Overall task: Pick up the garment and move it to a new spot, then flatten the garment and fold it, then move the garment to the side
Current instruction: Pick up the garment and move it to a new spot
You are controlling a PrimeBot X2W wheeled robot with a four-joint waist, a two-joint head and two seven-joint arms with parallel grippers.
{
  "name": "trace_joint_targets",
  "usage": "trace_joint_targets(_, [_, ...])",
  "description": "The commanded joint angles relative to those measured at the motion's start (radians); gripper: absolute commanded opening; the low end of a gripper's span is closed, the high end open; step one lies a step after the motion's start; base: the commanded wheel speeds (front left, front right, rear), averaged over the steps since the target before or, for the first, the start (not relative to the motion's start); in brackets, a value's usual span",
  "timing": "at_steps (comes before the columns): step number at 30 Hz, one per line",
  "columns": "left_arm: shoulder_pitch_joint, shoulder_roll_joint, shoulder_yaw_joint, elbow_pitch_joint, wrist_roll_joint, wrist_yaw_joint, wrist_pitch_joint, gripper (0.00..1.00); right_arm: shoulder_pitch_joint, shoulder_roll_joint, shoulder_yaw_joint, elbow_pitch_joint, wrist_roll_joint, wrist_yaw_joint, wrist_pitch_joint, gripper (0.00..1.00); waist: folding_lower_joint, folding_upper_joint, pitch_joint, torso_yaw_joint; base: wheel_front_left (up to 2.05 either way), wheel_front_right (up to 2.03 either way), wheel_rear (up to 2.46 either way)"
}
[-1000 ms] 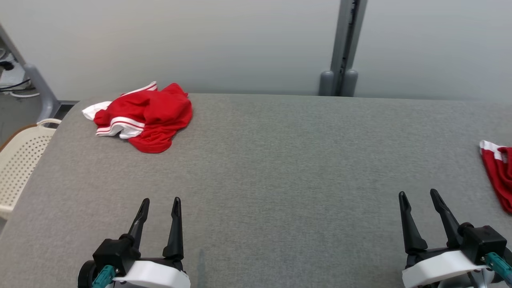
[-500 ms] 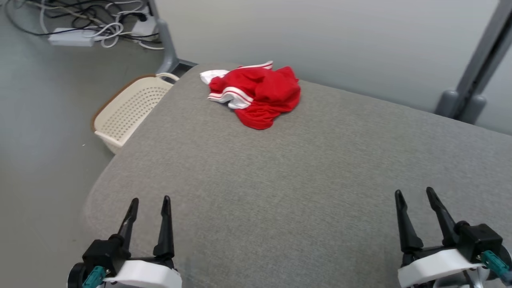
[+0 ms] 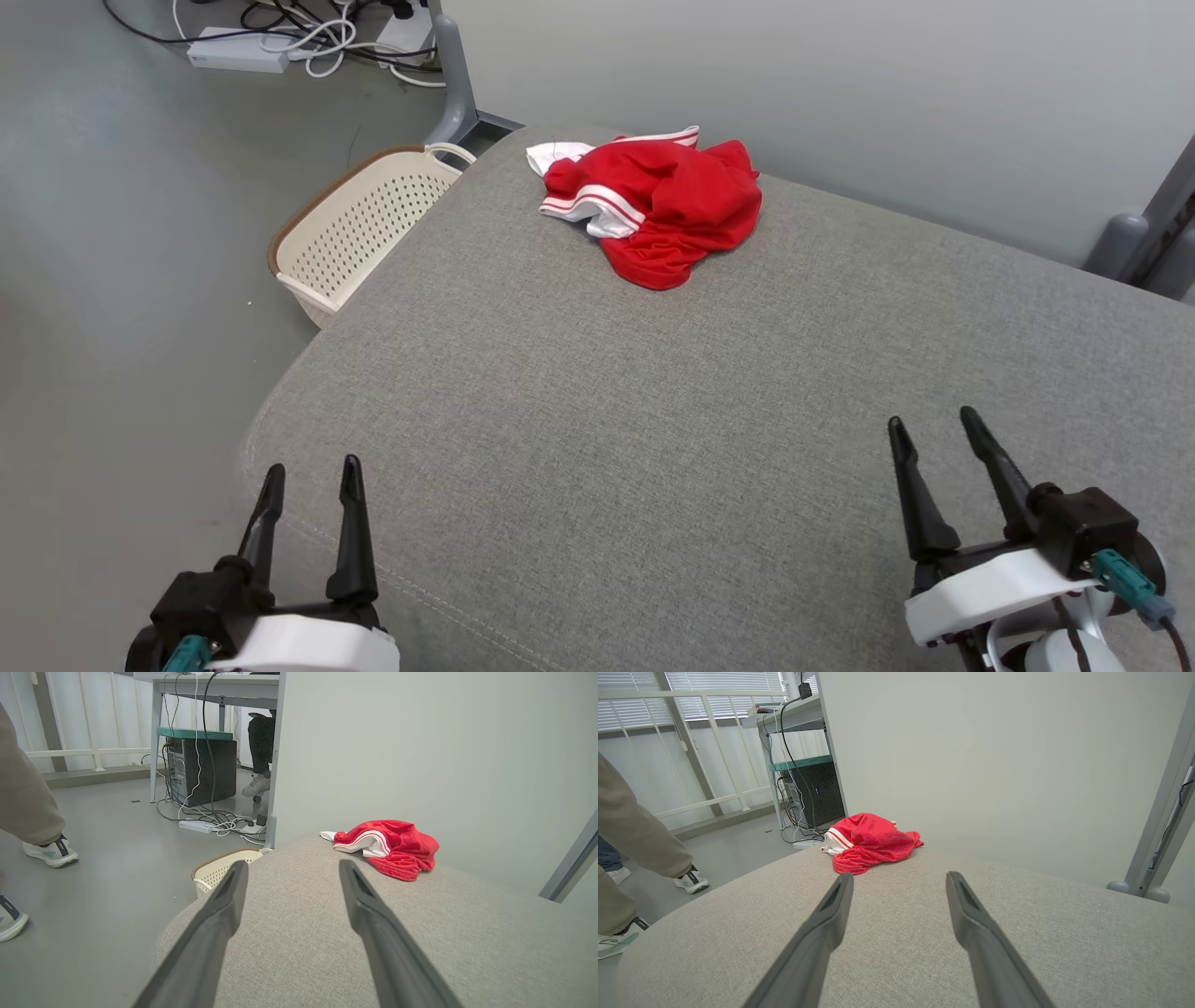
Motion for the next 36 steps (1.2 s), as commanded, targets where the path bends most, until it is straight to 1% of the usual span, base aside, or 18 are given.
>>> trace_joint_targets(1, [-0.025,0.007,0.012,-0.003,0.010,-0.005,-0.001,1.00,-0.001,-0.007,-0.015,-0.007,-0.015,0.000,-0.009,1.00,0.0000,-0.0001,0.006,-0.001,0.00,0.00,0.00])
trace_joint_targets(6, [-0.092,0.038,0.023,0.017,0.036,-0.041,-0.001,1.00,0.024,-0.007,-0.083,-0.057,-0.040,0.000,-0.011,1.00,0.0000,-0.0001,0.037,-0.008,0.00,0.00,0.00])
trace_joint_targets(8, [-0.129,0.069,0.045,0.016,0.041,-0.047,-0.001,1.00,0.013,-0.006,-0.083,-0.092,-0.052,0.000,-0.006,1.00,0.0000,-0.0001,0.076,-0.054,0.00,0.00,0.00])
trace_joint_targets(9, [-0.129,0.069,0.045,0.016,0.041,-0.047,-0.001,1.00,0.013,-0.006,-0.083,-0.092,-0.052,0.000,-0.006,1.00,0.0000,-0.0001,0.076,-0.054,0.00,0.00,0.00])
trace_joint_targets(12, [-0.204,0.115,0.069,0.013,0.045,-0.064,0.000,1.00,-0.001,-0.009,-0.089,-0.132,-0.067,0.000,0.012,1.00,0.0000,-0.0001,0.139,-0.132,0.00,0.00,0.00])
trace_joint_targets(15, [-0.305,0.185,0.086,0.018,0.046,-0.095,0.021,1.00,-0.017,-0.008,-0.095,-0.170,-0.087,0.000,0.030,1.00,0.0000,-0.0001,0.206,-0.215,0.00,0.00,0.00])
trace_joint_targets(18, [-0.425,0.266,0.085,0.032,0.053,-0.135,0.077,1.00,-0.030,-0.008,-0.118,-0.206,-0.107,0.000,0.039,1.00,0.0000,-0.0001,0.268,-0.287,0.00,0.00,0.00])
trace_joint_targets(21, [-0.558,0.343,0.072,0.072,0.047,-0.169,0.147,1.00,-0.041,-0.007,-0.141,-0.237,-0.128,0.000,0.045,1.00,0.0000,-0.0001,0.321,-0.344,0.00,0.00,0.00])
trace_joint_targets(23, [-0.645,0.381,0.046,0.113,0.024,-0.188,0.189,1.00,-0.046,-0.006,-0.150,-0.256,-0.135,0.000,0.049,1.00,0.0000,-0.0001,0.353,-0.375,0.00,0.00,0.00])
trace_joint_targets(26, [-0.762,0.437,0.006,0.182,-0.037,-0.202,0.246,1.00,-0.052,-0.006,-0.145,-0.286,-0.139,0.000,0.053,1.00,0.0000,-0.0001,0.398,-0.427,0.00,0.00,0.00])
trace_joint_targets(29, [-0.840,0.477,-0.073,0.243,-0.117,-0.204,0.311,1.00,-0.064,-0.006,-0.146,-0.314,-0.142,0.000,0.053,1.00,0.0000,-0.0001,0.437,-0.470,0.00,0.00,0.00])
trace_joint_targets(31, [-0.886,0.520,-0.115,0.276,-0.163,-0.202,0.351,1.00,-0.070,-0.006,-0.140,-0.334,-0.140,0.000,0.053,1.00,0.0000,-0.0001,0.463,-0.496,0.00,0.00,0.00])
trace_joint_targets(34, [-0.929,0.551,-0.175,0.327,-0.224,-0.202,0.398,1.00,-0.077,-0.006,-0.142,-0.364,-0.135,0.000,0.042,1.00,0.0000,-0.0001,0.492,-0.524,0.00,0.00,0.00])
trace_joint_targets(36, [-0.954,0.561,-0.203,0.359,-0.258,-0.202,0.420,1.00,-0.076,-0.006,-0.145,-0.380,-0.148,0.000,0.039,1.00,0.0000,-0.0001,0.507,-0.539,0.00,0.00,0.00])
